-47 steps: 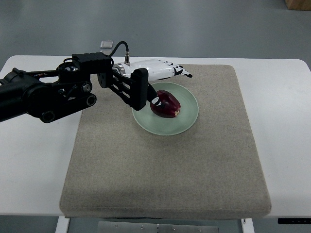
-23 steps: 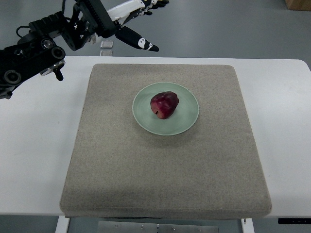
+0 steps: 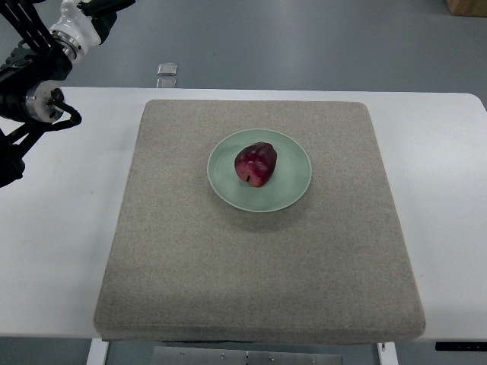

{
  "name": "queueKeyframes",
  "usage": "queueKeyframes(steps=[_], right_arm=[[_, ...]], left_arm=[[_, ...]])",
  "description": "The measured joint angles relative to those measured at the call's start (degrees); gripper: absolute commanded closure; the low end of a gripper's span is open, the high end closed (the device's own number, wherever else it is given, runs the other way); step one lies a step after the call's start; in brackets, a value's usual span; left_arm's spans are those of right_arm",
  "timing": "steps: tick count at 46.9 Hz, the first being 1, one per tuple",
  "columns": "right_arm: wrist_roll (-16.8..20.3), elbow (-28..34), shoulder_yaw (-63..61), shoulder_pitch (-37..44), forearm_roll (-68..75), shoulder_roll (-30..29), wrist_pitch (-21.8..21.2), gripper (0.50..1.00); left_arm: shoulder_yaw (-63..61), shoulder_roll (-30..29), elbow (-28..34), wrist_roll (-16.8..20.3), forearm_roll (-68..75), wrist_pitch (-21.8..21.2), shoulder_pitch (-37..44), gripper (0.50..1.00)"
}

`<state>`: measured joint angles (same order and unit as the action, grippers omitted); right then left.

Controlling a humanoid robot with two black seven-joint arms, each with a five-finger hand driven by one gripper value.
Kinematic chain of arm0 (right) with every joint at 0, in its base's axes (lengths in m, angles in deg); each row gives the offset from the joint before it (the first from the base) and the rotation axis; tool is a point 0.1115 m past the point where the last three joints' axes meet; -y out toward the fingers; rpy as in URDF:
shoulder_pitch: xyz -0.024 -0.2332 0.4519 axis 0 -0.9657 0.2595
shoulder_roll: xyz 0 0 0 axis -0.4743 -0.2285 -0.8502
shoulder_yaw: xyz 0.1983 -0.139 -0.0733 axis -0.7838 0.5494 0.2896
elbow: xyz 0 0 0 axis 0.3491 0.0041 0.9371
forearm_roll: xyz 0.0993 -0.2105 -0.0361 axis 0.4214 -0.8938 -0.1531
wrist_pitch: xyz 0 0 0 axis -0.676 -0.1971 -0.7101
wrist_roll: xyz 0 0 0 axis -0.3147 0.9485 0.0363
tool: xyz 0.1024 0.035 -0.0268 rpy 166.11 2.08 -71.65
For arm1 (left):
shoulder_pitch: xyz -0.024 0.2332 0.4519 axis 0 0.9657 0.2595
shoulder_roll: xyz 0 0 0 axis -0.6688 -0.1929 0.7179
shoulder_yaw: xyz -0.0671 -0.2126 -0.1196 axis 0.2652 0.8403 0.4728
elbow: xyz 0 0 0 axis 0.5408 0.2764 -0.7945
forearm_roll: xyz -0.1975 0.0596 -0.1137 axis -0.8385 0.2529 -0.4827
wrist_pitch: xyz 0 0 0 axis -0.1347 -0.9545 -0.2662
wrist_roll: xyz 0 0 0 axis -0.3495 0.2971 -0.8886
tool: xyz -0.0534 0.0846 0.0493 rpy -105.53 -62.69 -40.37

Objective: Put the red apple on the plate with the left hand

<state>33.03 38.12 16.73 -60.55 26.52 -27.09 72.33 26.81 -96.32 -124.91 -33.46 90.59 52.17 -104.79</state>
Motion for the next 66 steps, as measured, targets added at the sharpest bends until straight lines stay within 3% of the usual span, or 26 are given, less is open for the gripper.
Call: queueKeyframes(steps=[13,29,66], right_arm=[[0.02,0.0,0.0,0.0,0.0,0.0,0.01,0.57],[0.02,0.0,0.0,0.0,0.0,0.0,-0.01,0.57],[0.06,0.0,0.0,0.0,0.0,0.0,-0.02,0.57]], left_arm=[[9.83,4.54,1.65,1.97,-2.31,0.51,7.58,0.5],[12.19,8.39,7.15,3.58,-12.78,10.61,11.72,0.5],[13.53,9.55,7.02,3.65,-13.06,12.64,13.91,0.5]])
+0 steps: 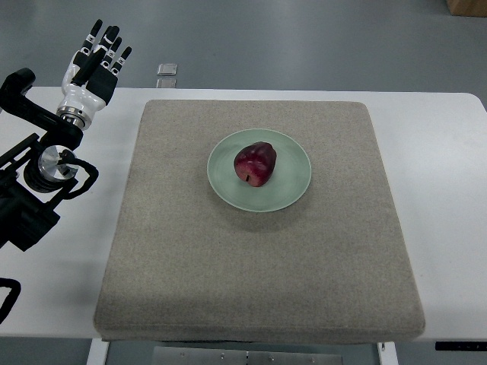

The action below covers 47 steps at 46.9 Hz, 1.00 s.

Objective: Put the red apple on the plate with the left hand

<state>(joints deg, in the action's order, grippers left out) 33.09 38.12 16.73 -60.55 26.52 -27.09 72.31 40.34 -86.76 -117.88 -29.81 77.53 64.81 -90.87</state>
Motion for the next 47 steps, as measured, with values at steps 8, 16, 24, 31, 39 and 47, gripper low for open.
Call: queueKeyframes(steps=[8,16,24,31,39,47], right_arm=[[-0.01,0.0,0.0,-0.01,0.0,0.0,0.0,0.57],[-0.02,0.02,-0.16,0.27,0.11,0.0,0.0,0.57],[-0.05,0.07,-0.27,0.34,0.38,0.0,0.0,0.57],[-0.06,0.09,-0.2,0.63,-0.08,0.0,-0.01,0.57],[-0.04,0.09,0.01,0.36,-0.27,0.0,-0.01,0.57],[0.03,0.23,0.09,0.41,-0.28,0.0,-0.46,0.57]], left_arm=[[0.54,0.77,0.18,0.0,0.0,0.0,-0.28,0.5],[0.6,0.84,0.26,0.0,0.0,0.0,-0.73,0.5],[0.6,0.91,0.26,0.0,0.0,0.0,-0.74,0.5],[0.61,0.88,0.26,0.0,0.03,0.0,-0.74,0.5],[0.64,0.88,0.26,0.0,0.1,0.11,-0.74,0.5],[0.64,0.79,0.26,0.0,0.09,0.25,-0.74,0.5]])
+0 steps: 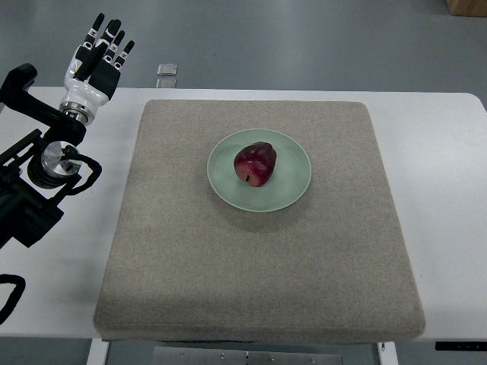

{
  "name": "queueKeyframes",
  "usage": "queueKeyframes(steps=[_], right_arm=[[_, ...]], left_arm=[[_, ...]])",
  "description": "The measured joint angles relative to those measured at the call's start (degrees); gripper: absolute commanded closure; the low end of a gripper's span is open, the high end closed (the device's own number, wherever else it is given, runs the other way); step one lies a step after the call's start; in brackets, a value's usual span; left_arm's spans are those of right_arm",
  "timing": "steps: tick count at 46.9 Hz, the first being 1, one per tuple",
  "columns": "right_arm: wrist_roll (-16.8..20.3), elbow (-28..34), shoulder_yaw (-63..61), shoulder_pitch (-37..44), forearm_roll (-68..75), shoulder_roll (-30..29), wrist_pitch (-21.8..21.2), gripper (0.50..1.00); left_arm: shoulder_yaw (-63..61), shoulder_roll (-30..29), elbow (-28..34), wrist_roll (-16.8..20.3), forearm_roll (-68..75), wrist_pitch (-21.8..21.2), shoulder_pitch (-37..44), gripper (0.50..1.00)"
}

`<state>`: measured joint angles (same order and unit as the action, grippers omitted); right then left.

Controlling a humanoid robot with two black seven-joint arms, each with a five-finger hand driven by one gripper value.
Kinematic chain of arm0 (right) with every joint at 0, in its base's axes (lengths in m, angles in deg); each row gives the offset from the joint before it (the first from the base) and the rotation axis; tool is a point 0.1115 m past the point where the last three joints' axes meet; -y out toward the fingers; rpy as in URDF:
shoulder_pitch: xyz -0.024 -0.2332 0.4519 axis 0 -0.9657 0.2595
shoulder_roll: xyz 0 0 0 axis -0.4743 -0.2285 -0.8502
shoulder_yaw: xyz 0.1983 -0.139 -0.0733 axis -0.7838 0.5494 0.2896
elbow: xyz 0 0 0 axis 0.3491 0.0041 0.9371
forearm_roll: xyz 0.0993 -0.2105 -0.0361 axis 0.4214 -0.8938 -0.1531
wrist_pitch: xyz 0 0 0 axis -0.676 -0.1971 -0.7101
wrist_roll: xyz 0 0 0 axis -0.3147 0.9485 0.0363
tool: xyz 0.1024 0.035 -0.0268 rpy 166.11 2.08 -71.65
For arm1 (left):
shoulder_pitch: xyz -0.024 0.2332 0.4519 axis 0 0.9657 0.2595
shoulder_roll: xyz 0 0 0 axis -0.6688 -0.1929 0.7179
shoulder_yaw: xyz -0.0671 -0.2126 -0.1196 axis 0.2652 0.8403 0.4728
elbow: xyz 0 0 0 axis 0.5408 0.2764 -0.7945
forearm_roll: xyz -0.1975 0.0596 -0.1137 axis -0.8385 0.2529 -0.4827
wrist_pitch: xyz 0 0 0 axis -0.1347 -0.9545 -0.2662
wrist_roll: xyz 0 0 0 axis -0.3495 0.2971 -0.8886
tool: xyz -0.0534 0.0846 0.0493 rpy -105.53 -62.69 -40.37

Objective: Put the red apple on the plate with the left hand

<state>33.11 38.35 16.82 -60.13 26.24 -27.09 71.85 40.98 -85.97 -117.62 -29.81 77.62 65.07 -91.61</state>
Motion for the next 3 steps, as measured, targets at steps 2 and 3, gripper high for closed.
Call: queueKeyframes(steps=[2,3], right_arm=[[0.0,-0.03,-0.04,0.06,0.1,0.0,0.21,0.57],[0.0,-0.04,-0.05,0.08,0.1,0.0,0.22,0.57]], left_arm=[[-0.03,-0.03,0.0,0.0,0.0,0.01,0.0,0.5],[-0.04,-0.05,0.0,0.0,0.0,0.01,0.0,0.5]])
